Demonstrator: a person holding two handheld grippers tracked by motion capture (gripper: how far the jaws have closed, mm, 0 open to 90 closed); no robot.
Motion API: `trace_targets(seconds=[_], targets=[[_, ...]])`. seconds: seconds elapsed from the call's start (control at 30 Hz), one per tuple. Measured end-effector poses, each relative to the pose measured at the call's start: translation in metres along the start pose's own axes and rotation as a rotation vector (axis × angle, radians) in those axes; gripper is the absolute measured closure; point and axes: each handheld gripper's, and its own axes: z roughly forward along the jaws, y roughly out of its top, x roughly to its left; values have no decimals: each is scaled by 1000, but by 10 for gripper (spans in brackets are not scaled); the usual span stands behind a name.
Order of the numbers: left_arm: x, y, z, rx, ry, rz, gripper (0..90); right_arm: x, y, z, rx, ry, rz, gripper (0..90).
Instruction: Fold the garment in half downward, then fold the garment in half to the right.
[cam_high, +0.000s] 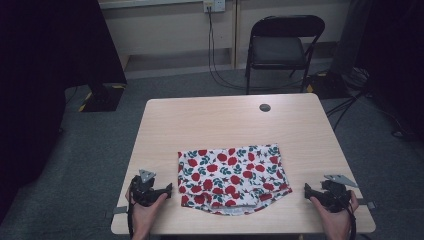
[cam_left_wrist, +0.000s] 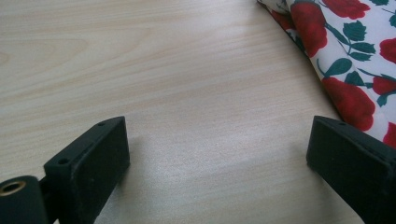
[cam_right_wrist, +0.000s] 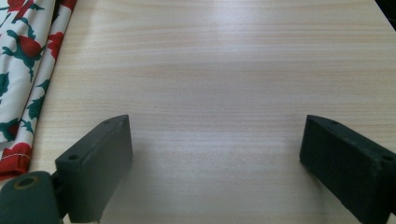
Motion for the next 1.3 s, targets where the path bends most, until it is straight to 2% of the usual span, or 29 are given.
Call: trace_targets(seconds=[1.1,1.2,1.3], targets=[[-1,2,2,7,12,-15,19,0,1,1,3,-3,4,72],[-1,2,2,7,16,-22,29,-1,2,-1,-3,9,16,91],[1,3,0,2,-7,-39,51,-2,4,-5,-20,19,25,97]])
